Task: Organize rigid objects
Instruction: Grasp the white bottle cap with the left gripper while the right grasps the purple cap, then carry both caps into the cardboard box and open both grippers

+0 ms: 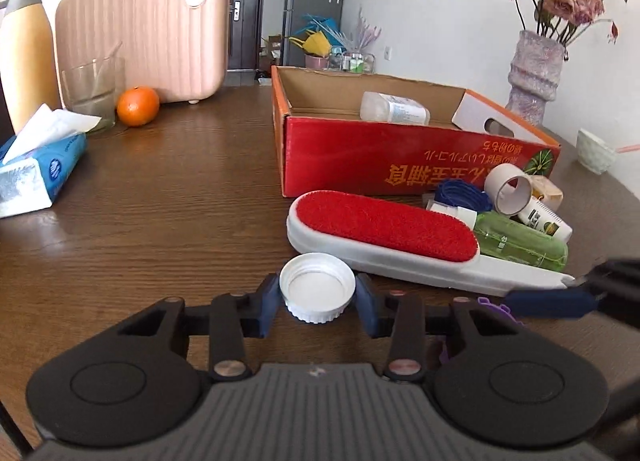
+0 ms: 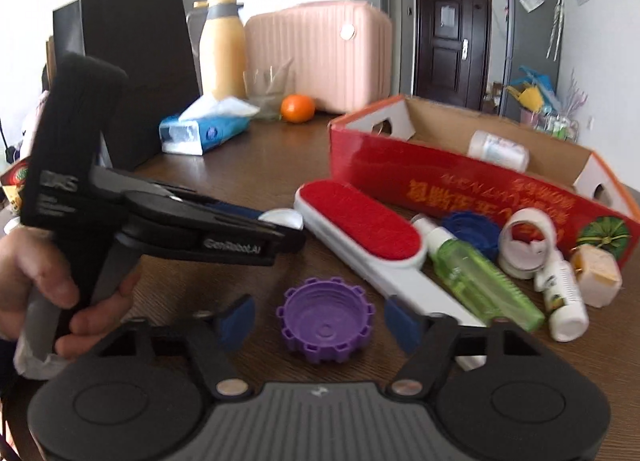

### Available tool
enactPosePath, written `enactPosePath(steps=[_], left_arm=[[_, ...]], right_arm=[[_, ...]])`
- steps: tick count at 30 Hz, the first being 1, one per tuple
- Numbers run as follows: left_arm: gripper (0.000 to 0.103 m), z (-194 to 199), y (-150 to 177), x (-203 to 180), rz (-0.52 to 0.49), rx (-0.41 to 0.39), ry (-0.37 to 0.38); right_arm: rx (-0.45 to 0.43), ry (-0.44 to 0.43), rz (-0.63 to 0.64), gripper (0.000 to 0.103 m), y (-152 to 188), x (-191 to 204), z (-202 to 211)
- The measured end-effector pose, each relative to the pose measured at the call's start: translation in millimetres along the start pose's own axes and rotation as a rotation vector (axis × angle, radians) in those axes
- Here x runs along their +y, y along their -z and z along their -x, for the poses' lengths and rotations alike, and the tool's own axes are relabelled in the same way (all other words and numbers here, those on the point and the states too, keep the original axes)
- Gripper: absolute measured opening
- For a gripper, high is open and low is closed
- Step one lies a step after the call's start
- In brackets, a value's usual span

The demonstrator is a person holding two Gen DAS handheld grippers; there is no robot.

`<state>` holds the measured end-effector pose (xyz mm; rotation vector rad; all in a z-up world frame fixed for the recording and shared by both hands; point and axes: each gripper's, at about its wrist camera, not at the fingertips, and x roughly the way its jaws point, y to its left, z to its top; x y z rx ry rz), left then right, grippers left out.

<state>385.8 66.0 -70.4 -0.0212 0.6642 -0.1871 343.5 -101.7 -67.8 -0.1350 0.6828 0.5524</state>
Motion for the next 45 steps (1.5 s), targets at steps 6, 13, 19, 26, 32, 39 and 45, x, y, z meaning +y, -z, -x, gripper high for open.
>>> enactPosePath(steps=[6,13,19,26,32,39,45], left_arm=[[0.041,39.3,10.2,-3.3,0.018,-0.078,-0.038],[0.041,117.8,18.9,-29.7,0.012,-0.236,-0.06],[0.041,187.6,31.5,-52.9,-0.01,-0.351,-0.059],[0.041,247.8,59.3,-76.3,-0.022,-0.428,-0.05],[0.041,269.9,76.3,-85.6,-0.025,-0.452,-0.043],[0.041,266.0,75.2,-89.2,-0.028,-0.451,-0.039],[0.041,229.9,38.5,-83.9,-0.03,-0.421,-0.028]], right_arm=[[-0.029,0.022,-0.022,0.053,3.6,0.5,18.1],[-0.149,0.128,-0.032,0.053,5.3,-3.8,96.1],[-0.264,0.232,-0.055,0.054,23.6,-7.0,174.6],[-0.362,0.313,-0.102,0.054,49.0,-7.6,238.4],[-0.379,0.347,-0.134,0.054,75.3,-5.2,264.8],[-0.399,0.374,-0.159,0.054,83.8,-13.5,273.8],[-0.395,0.365,-0.163,0.054,54.0,-44.4,254.4]])
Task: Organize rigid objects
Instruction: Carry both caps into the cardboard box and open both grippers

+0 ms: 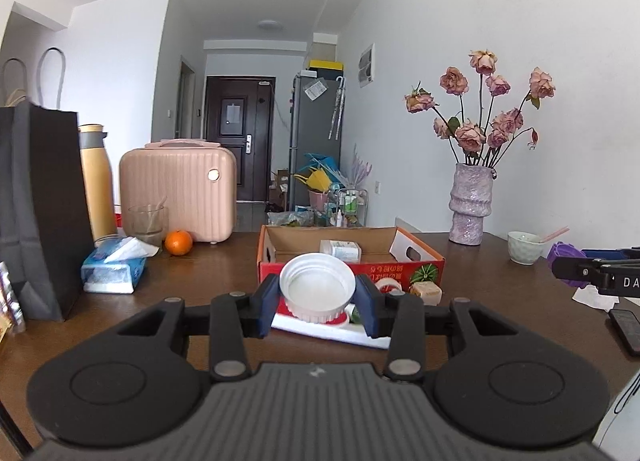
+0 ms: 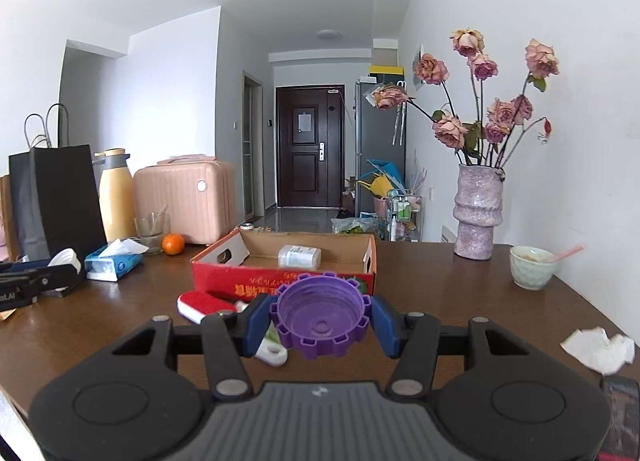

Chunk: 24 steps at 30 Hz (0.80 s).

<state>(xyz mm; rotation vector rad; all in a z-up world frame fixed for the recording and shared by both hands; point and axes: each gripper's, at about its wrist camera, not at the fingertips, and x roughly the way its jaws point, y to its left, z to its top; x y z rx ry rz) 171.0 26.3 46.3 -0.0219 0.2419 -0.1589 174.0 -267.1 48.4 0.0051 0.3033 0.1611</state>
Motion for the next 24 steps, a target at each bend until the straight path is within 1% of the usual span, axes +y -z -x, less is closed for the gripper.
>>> enactPosePath(steps=[3,5,7,9,11,13,15,17,19,21,24], left_arm=[[0.041,-45.1,-26.4,11.6,0.023,0.027,0.083],[0.041,-82.1,-44.0,19.1,0.032,0.048,0.097],[0.041,-122.8,-62.1,24.3,0.02,0.068,0.094],[0.041,-166.5,-80.1,31.0,0.017,0.097,0.104],[0.041,-214.4,-95.2,37.4,0.005,0.145,0.1],[0.041,-260.2,-105.4,44.8,0.012,0.196,0.074],[0.041,-301.2,-111.4,52.8,0.028,0.248,0.069],[0.041,-341.7,-115.8,57.0,0.02,0.302,0.071],[0.041,-382.0,-115.8,61.4,0.021,0.369,0.062],[0.041,-424.4,-111.1,66.4,0.028,0.462,0.08],[0.041,-486.4,-93.3,69.3,0.027,0.606,0.077]], right_arm=[[-0.003,-0.043,-0.023,0.054,-25.1,-13.5,-36.7],[0.014,-0.068,-0.045,0.054,-43.5,-22.8,-67.9],[0.026,-0.086,-0.046,0.054,-62.6,-30.6,-101.9],[0.064,-0.081,-0.04,0.054,-82.8,-38.3,-142.5],[0.125,-0.074,-0.031,0.054,-103.1,-46.9,-189.2],[0.179,-0.068,-0.034,0.054,-119.4,-54.4,-236.2],[0.234,-0.074,-0.056,0.054,-131.5,-63.1,-283.0],[0.295,-0.087,-0.089,0.054,-139.1,-69.7,-332.8],[0.364,-0.07,-0.068,0.054,-139.5,-67.7,-383.1],[0.439,-0.047,-0.06,0.054,-132.6,-65.6,-431.5],[0.533,-0.01,-0.03,0.054,-112.2,-58.3,-490.6]])
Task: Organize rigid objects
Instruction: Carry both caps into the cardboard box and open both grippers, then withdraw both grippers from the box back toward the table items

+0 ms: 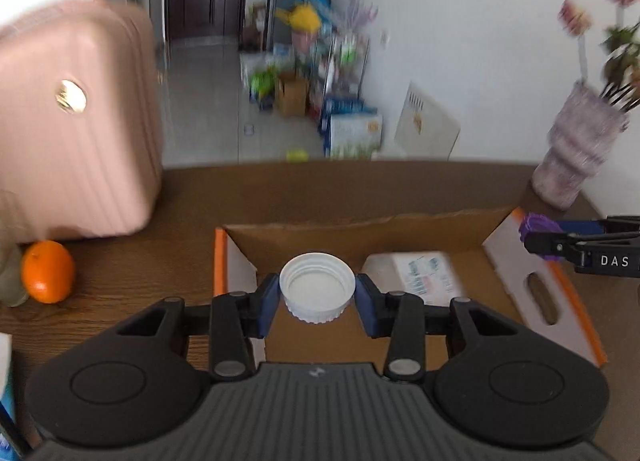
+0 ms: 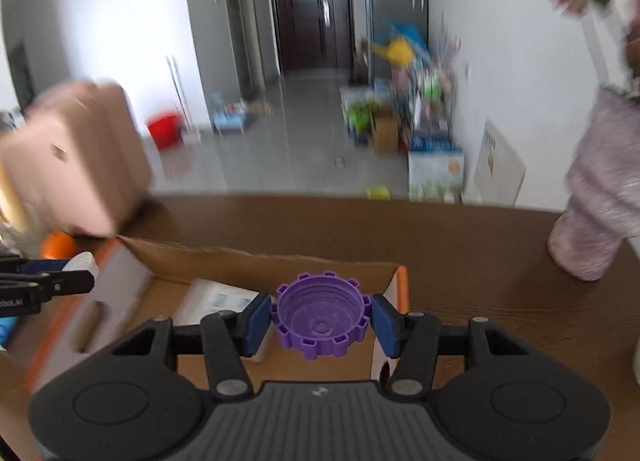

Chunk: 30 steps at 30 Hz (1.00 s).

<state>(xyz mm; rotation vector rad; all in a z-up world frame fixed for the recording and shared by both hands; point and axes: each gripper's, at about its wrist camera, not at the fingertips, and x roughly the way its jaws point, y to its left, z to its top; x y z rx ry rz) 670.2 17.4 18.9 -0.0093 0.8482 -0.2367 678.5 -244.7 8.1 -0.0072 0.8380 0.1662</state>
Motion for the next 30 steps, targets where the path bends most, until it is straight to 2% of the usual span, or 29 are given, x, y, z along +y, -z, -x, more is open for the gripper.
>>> enactPosePath(steps=[3,5,8,10,11,13,18,19,20,23,26,30], left_arm=[[0.041,-40.0,-5.4,2.5,-0.011,0.061,-0.058],[0.042,-54.7,-3.7,0.9,-0.045,0.077,-0.065],[0.046,-65.2,-2.6,-1.2,-0.073,0.09,-0.077],[0.056,-64.7,-3.3,0.0,-0.069,0.091,-0.071],[0.059,-62.4,-3.6,-0.6,-0.066,0.088,-0.077],[0.064,-51.9,-3.9,-1.4,-0.057,0.071,-0.089],[0.073,7.7,-0.4,-5.4,-0.031,0.0,-0.063],[0.078,23.0,2.0,-6.4,-0.031,-0.026,-0.059],[0.082,41.0,7.8,-9.0,-0.031,-0.054,-0.047],[0.086,94.2,31.3,-19.9,-0.061,-0.128,-0.024],[0.095,151.3,70.4,-38.6,-0.08,-0.229,-0.054],[0.103,224.6,148.0,-64.5,-0.095,-0.408,-0.078]], right_arm=[[0.032,0.047,0.048,0.054,-4.0,7.8,-37.4],[0.036,0.088,0.093,0.054,-4.4,13.1,-51.3],[0.053,0.095,0.125,0.054,-2.9,18.5,-62.9],[0.048,0.114,0.139,0.057,-2.7,23.1,-63.0],[0.038,0.116,0.138,0.062,-2.7,23.9,-59.2],[-0.002,0.108,0.116,0.066,-4.1,21.7,-45.5],[-0.074,0.062,0.108,0.069,-1.4,20.0,25.7],[-0.097,0.048,0.108,0.073,1.6,18.9,44.8],[-0.119,0.029,0.106,0.078,6.1,19.5,64.4],[-0.173,-0.012,0.083,0.081,20.0,15.5,119.2],[-0.281,-0.017,0.063,0.081,58.8,20.7,181.1],[-0.426,-0.028,0.088,0.084,136.2,33.1,255.3]])
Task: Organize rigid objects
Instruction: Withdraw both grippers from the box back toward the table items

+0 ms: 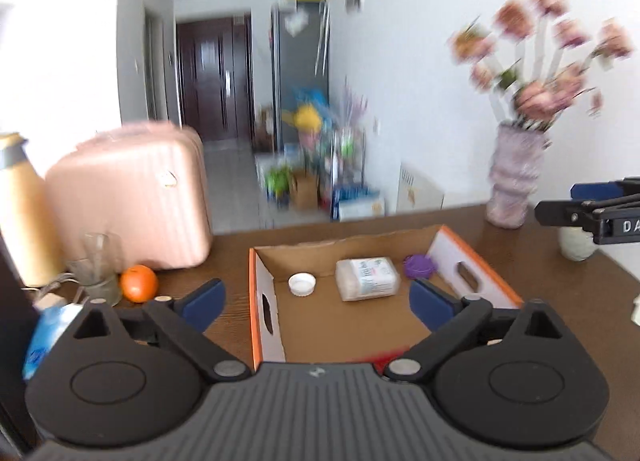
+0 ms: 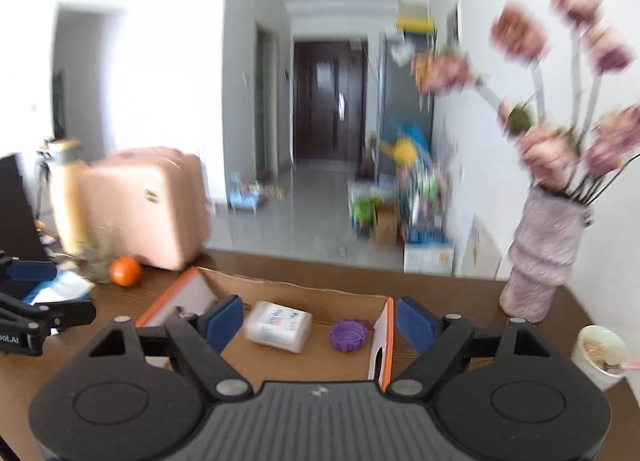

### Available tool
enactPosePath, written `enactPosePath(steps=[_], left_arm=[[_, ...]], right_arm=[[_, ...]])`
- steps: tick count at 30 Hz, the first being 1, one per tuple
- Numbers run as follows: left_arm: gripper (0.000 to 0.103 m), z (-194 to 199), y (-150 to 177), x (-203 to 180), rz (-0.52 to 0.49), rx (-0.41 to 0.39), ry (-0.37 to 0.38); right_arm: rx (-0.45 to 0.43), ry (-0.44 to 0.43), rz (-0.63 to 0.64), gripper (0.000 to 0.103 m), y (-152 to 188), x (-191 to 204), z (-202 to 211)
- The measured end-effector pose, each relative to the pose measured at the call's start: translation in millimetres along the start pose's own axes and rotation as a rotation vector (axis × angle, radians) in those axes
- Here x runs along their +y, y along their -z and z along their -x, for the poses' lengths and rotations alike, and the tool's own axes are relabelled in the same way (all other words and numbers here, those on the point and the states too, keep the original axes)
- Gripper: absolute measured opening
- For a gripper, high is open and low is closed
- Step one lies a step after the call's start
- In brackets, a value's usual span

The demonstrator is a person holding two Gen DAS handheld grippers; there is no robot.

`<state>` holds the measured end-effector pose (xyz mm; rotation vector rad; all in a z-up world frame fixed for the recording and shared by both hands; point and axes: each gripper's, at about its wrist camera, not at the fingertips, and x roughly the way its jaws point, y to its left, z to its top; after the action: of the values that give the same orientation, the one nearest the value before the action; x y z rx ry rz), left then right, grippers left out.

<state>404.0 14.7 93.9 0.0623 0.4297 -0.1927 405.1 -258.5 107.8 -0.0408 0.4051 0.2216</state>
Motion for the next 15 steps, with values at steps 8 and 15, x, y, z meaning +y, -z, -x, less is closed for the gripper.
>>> enactPosePath(steps=[8,15], left_arm=[[0.103,132.7,87.9,-23.1,0.067,-0.177,-0.087],[0.103,197.1,162.6,-36.3,0.056,-0.253,-0.189]], right_arm=[[-0.134,0.02,-0.026,0.092,87.9,33.0,133.2],[-0.179,0.029,-0.035,0.094,173.1,65.6,203.6]])
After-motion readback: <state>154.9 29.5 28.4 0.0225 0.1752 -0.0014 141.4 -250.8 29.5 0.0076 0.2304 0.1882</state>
